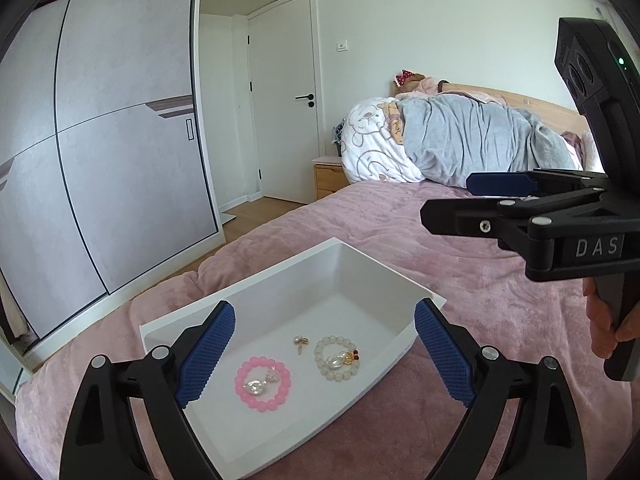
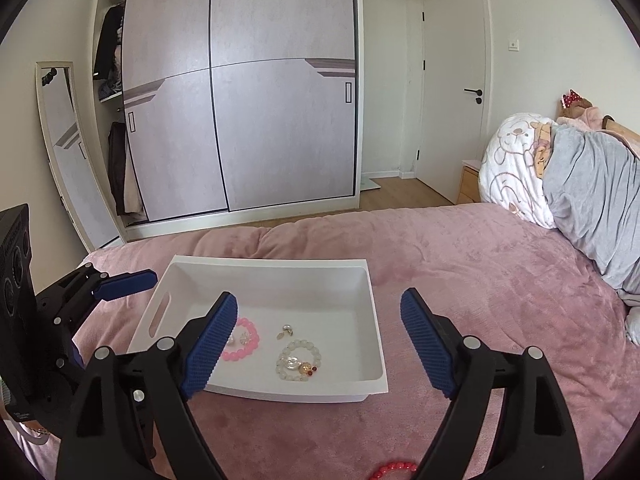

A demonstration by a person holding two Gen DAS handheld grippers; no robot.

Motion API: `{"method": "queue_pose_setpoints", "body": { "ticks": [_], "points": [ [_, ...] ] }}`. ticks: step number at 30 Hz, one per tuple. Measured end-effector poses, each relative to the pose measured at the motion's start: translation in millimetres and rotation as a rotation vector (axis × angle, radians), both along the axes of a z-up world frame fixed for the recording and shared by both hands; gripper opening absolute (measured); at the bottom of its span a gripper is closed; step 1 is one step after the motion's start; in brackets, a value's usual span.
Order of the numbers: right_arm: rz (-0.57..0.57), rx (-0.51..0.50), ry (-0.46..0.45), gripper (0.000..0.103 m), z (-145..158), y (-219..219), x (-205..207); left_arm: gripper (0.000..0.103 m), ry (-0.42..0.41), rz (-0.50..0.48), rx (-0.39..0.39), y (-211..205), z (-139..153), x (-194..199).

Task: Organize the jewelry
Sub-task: 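Move both tools back to the red and multicolored bracelets on the bed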

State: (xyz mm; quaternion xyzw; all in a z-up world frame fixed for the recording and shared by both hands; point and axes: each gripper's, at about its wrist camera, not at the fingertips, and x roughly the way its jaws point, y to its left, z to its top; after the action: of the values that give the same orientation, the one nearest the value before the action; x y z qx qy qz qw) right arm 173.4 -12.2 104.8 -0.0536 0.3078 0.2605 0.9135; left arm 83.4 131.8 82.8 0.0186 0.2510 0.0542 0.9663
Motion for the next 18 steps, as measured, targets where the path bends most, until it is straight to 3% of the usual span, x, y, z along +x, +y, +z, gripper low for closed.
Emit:
{"method": "queue_pose_setpoints", "body": {
  "ticks": [10,18],
  "points": [
    [-0.048,0.008,-0.028,0.085,5,-49,-31,0.093,0.006,-0.038,0.005,-33,-13,-4],
    [-0.105,-0.029,-0.003,0.086,-17,-106,-75,0.094,0.042,-0.119,0.029,-70,-33,0]
  ]
}}
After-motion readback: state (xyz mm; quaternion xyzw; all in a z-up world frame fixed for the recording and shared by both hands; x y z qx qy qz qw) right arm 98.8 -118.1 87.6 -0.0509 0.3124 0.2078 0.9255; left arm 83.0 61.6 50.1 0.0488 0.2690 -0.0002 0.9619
